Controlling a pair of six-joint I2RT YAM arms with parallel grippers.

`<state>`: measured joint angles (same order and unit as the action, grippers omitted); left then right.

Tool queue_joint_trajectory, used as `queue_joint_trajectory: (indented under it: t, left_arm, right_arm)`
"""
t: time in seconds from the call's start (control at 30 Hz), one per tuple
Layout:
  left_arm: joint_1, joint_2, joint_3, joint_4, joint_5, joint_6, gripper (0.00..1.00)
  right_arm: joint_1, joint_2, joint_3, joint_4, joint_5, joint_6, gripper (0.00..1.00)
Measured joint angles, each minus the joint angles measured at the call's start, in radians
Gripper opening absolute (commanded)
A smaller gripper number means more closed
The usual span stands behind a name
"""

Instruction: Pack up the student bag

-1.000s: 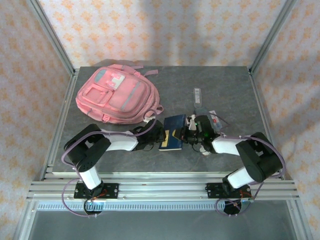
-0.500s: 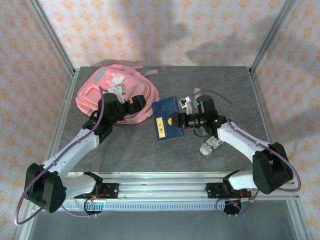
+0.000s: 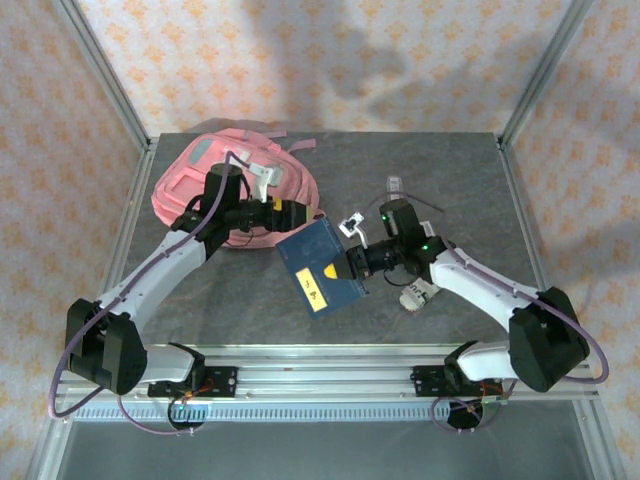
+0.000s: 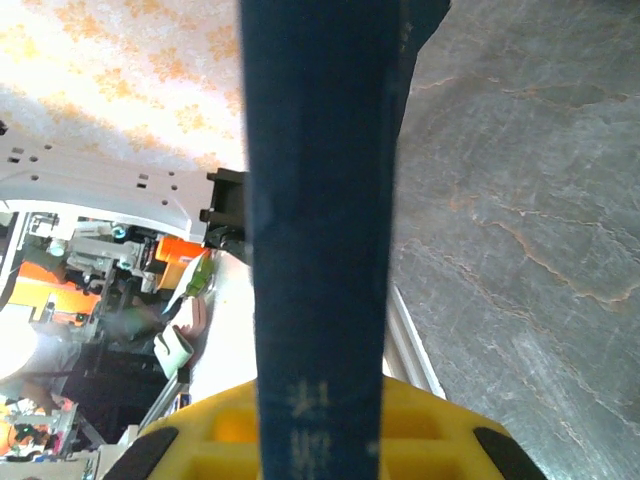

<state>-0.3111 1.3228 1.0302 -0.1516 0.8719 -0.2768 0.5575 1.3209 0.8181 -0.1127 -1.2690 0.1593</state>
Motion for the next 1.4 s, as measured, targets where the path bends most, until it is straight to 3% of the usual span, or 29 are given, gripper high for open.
queue_joint_trajectory:
  t: [0.4,0.5,0.67,0.7,0.8,0.9,1.0,1.13,1.23,1.4]
  left_arm:
    - [0.0,-0.001,0.001,-0.144,0.242,0.159,0.64]
    - [0.0,-0.001,0.001,-0.177,0.294,0.191,0.47]
    - [-0.002,-0.008,0.001,-0.196,0.358,0.212,0.0]
    - [-0.004,-0.012,0.001,-0.195,0.356,0.212,0.0]
    - [-0.005,-0.014,0.001,-0.185,0.339,0.187,0.0]
    - [-0.021,-0.017,-0.009,-0.126,0.283,0.125,0.0]
    - [-0.012,-0.033,-0.053,0.001,0.194,-0.009,0.0]
    - [0.04,-0.049,-0.148,0.241,-0.004,-0.288,0.0]
    - [0.061,-0.059,-0.222,0.395,-0.189,-0.48,0.0]
    - [0.058,-0.104,-0.375,0.67,-0.448,-0.779,0.0]
  right_arm:
    - [0.027,0.0,0.003,0.0,-0.079,-0.03,0.01]
    - [0.029,0.0,0.009,-0.002,-0.086,-0.031,0.01]
    - [0.029,0.021,0.032,-0.031,-0.08,-0.034,0.03]
    - [0.028,0.025,0.033,-0.037,-0.077,-0.04,0.09]
    - [0.006,0.03,0.046,-0.048,-0.058,-0.042,0.38]
    - [-0.079,0.021,0.065,-0.026,0.005,-0.003,0.54]
    - [-0.206,-0.027,0.064,0.008,0.117,0.072,0.63]
    - [-0.315,-0.145,0.016,0.109,0.283,0.2,0.74]
    - [-0.315,-0.224,-0.066,0.241,0.362,0.317,0.77]
    - [-0.211,-0.283,-0.298,0.578,0.536,0.516,0.98]
